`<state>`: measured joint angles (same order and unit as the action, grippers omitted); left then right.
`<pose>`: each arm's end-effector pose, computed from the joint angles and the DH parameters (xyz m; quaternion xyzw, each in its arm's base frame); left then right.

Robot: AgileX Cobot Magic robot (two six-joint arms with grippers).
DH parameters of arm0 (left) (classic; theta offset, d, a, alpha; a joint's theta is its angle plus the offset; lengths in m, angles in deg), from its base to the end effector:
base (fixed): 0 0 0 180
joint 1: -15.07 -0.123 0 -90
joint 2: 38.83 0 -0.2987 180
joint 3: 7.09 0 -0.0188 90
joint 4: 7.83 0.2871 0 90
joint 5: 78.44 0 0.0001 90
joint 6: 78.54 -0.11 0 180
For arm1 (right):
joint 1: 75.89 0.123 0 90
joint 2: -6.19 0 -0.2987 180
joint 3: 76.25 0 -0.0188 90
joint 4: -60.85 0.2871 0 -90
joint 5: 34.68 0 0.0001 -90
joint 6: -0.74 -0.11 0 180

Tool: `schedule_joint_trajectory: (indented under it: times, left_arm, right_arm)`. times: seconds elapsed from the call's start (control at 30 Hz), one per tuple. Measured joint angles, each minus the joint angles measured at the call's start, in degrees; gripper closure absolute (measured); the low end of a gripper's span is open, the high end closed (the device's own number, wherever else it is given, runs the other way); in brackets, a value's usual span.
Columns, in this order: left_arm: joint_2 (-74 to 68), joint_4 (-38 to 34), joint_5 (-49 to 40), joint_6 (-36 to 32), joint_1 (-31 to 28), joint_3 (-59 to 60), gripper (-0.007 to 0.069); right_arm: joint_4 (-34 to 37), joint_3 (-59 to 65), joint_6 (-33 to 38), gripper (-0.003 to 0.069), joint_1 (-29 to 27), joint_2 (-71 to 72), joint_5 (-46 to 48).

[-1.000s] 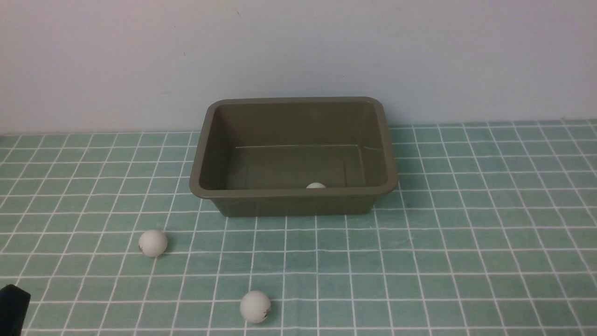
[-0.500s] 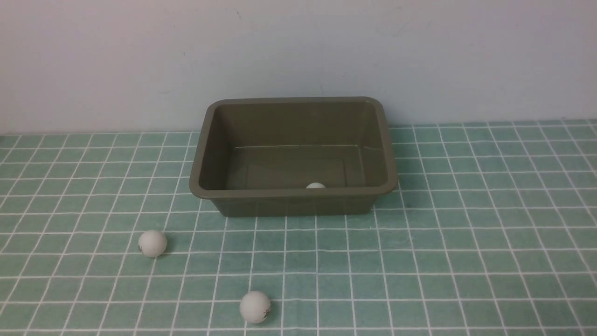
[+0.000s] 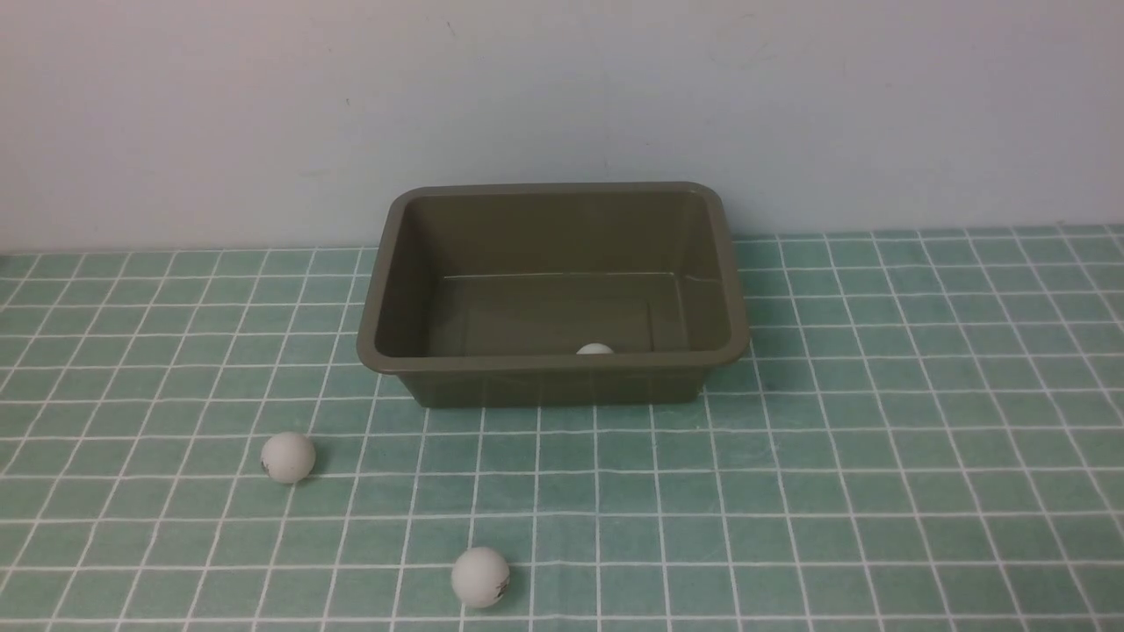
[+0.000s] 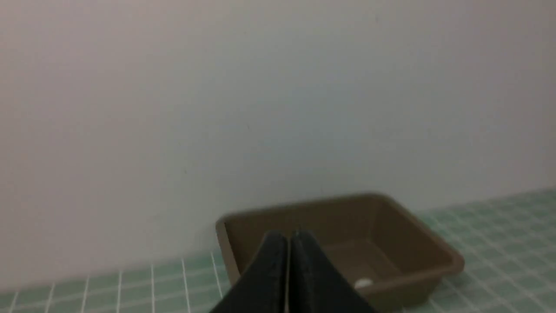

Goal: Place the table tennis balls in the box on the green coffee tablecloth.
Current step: 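Reach for and grasp a ping pong ball on the table beside the basket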

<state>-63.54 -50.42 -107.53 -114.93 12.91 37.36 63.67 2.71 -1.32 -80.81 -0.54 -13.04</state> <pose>0.0954 -0.0327 0.3649 0.0884 0.7099 -0.1208 0.6882 0.0930 -0.0060 0.1655 0.0620 0.8030 0.0061 0.5927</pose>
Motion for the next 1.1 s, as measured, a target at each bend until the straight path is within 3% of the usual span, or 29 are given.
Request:
schedule_joint_trajectory:
  times: [0.17, 0.47, 0.67, 0.9, 0.93, 1.1]
  left_arm:
    - [-11.3, 5.9, -7.7, 1.9, 0.0, -5.4, 0.0629]
    - [-34.9, 24.4, -14.2, 14.9, 0.0, -12.4, 0.0629]
    - [-44.5, 28.2, -14.9, 17.1, 0.0, -15.1, 0.0615]
    - [-53.8, 28.1, -15.4, 17.1, 0.0, -17.9, 0.0479]
    - [-56.0, 27.6, -15.3, 17.1, 0.0, -18.7, 0.0388]
    - [-62.7, 23.8, -13.3, 14.9, 0.0, -21.0, 0.0174]
  right_arm:
    - [0.0, 0.0, 0.0, 0.0676, 0.0, 0.0, 0.0]
    - [0.0, 0.0, 0.0, 0.0676, 0.0, 0.0, 0.0]
    - [0.0, 0.0, 0.0, 0.0676, 0.0, 0.0, 0.0]
    - [0.0, 0.0, 0.1, 0.0676, 0.0, 0.0, 0.0]
    - [0.0, 0.0, 0.1, 0.0676, 0.0, 0.0, 0.0]
    - [0.0, 0.0, 0.1, 0.0676, 0.0, 0.0, 0.0]
